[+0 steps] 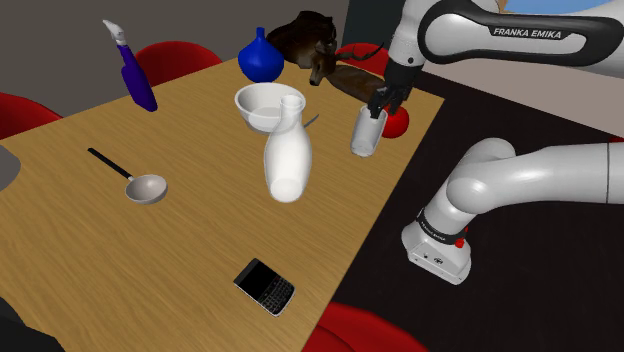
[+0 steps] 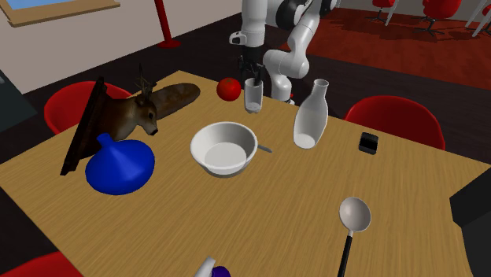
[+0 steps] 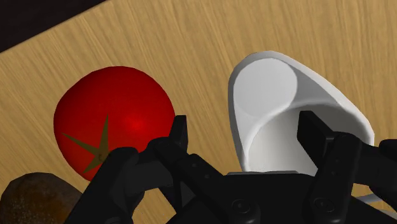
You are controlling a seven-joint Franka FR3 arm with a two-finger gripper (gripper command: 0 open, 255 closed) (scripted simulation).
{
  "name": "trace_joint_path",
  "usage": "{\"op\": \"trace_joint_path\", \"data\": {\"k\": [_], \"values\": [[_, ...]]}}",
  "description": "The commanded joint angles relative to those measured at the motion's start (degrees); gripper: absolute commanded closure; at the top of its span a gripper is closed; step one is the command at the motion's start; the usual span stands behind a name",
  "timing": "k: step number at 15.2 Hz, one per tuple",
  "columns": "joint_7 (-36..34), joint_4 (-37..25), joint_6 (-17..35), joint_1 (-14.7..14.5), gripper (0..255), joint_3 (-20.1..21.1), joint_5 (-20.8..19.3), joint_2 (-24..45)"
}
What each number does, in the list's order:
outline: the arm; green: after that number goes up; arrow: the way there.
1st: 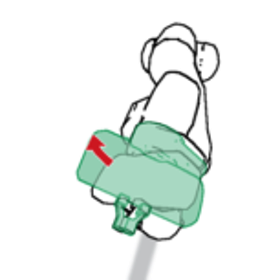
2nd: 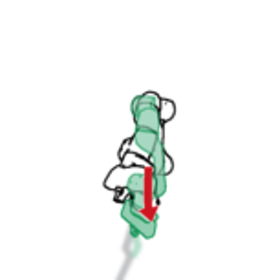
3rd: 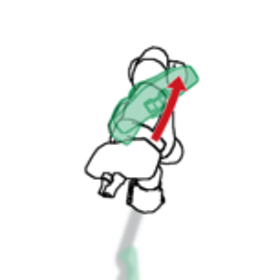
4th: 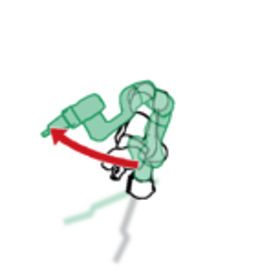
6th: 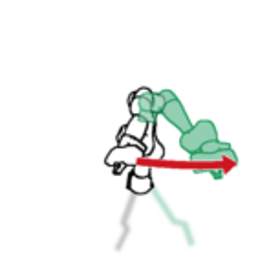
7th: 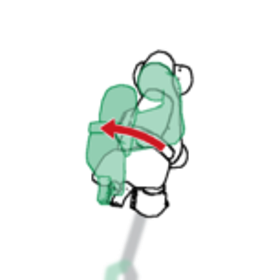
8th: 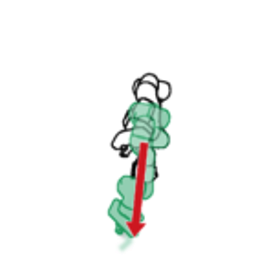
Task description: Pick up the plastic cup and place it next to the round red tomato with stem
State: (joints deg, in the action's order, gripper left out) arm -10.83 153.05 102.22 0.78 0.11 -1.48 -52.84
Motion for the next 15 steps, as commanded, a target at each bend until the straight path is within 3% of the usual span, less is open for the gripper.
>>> {"op": "trace_joint_path", "data": {"k": [1, 3, 7, 15], "values": [[0.0, 0.0, 0.0, 0.0, 0, 0.0, 0.0, 0.0], [0.0, 0.0, 0.0, 0.0, 0, 0.0, 0.0, 0.0], [0.0, -7.6, -7.0, -0.1, 0, 0.2, 0.1, 0.6], [0.0, -7.6, -7.0, -0.1, 0, 0.2, 0.2, 0.6]]}}
